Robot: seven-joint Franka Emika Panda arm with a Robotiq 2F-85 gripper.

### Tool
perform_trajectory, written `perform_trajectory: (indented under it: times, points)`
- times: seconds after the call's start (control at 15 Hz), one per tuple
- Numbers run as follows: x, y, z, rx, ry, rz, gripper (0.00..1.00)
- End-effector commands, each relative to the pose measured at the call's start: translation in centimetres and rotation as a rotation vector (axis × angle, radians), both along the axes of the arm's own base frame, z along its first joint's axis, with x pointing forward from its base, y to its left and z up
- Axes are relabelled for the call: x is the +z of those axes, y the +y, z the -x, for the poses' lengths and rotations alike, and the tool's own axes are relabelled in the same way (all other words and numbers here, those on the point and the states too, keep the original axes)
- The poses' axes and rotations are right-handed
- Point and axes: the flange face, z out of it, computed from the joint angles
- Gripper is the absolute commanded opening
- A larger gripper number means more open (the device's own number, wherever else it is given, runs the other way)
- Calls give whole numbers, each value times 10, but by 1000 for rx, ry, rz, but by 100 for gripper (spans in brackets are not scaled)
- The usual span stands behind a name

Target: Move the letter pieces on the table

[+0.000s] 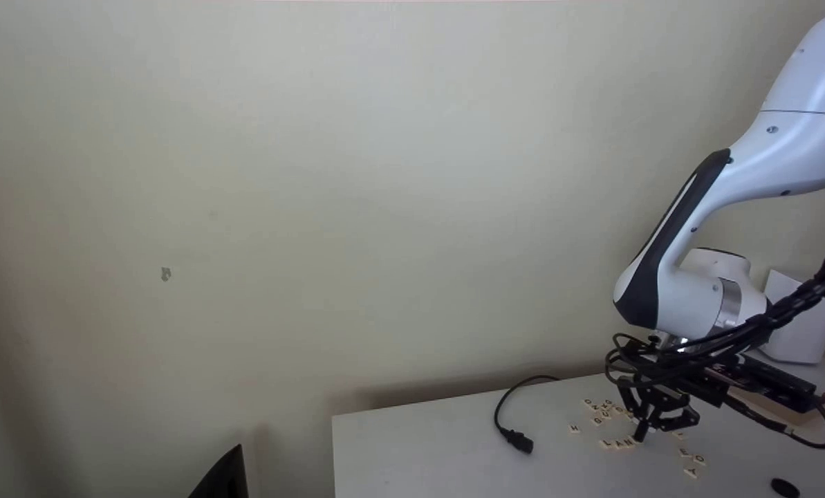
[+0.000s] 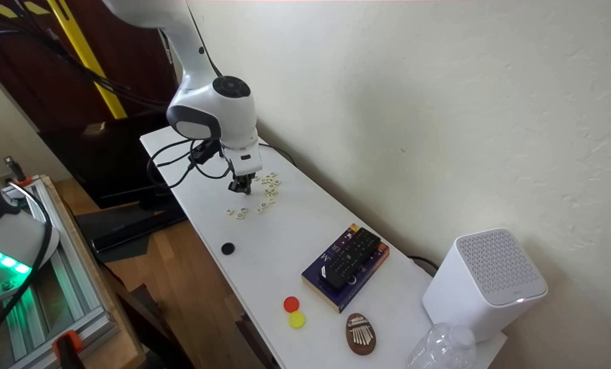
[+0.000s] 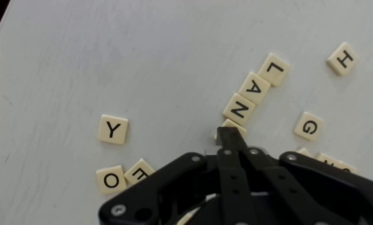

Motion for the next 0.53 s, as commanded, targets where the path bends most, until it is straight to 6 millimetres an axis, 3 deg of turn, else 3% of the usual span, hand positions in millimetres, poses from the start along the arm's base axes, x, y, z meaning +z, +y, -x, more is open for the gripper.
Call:
perform_trajectory:
  times: [0.0,0.47]
  points:
    - [-3,4,-1,26,23,-17,0]
    - [2,3,0,37,38,-10,0]
